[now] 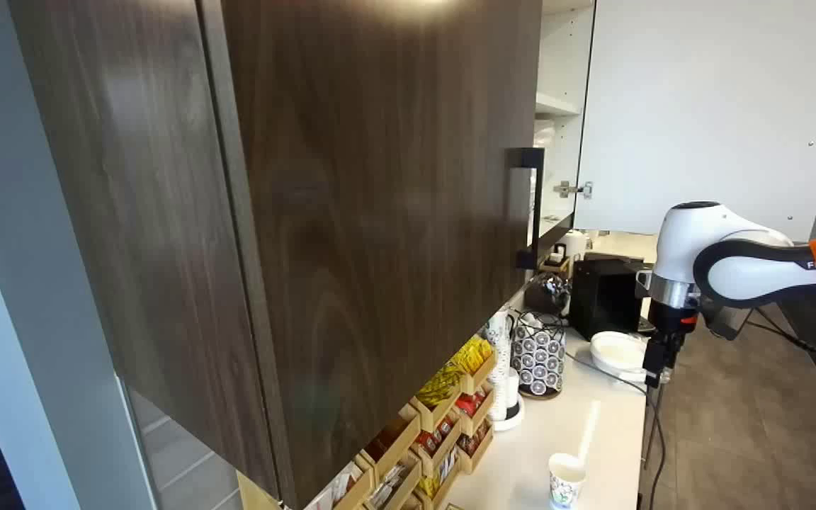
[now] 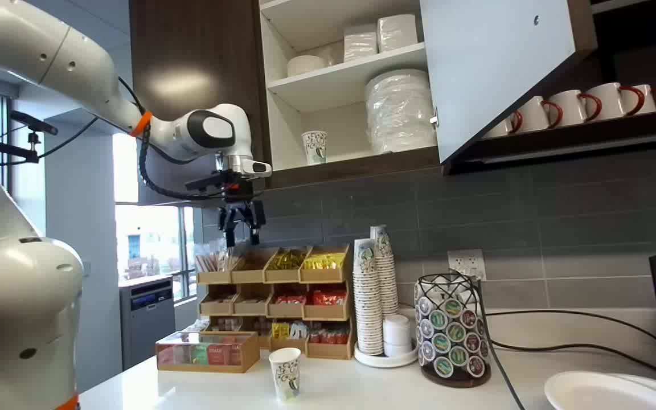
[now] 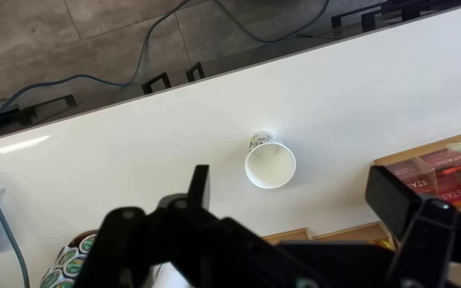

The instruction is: Remove the coffee cup from the upper cabinet and put it in the coffee cup on the counter then place the two coffee cups in the upper cabinet

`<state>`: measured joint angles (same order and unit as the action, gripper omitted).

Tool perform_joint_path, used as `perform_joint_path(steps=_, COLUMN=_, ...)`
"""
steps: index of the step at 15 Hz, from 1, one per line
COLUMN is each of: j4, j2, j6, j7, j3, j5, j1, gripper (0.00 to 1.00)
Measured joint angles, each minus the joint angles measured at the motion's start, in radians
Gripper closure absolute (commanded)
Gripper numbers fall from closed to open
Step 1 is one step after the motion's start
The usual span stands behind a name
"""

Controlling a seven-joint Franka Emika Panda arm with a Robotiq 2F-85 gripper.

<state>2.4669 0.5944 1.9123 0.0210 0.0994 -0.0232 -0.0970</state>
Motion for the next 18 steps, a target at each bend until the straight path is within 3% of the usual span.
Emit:
perform_joint_path(steps=8, j4=-0.014, j2=0.003, j6=0.0, j7=0.001, j3=0.0, j5=0.0, j1=0.0, gripper=0.0)
perform_joint_path(steps=14, j4=-0.204, j2=0.067, j6=0.023, j7=0.0, j3=0.0, j5=0.004, j1=0.0, gripper=0.0)
perform_joint_path(steps=18, j4=-0.314, j2=0.082, j6=0.168, j7=-0.043, j3=0.008, j5=0.004, j1=0.01, gripper=0.0)
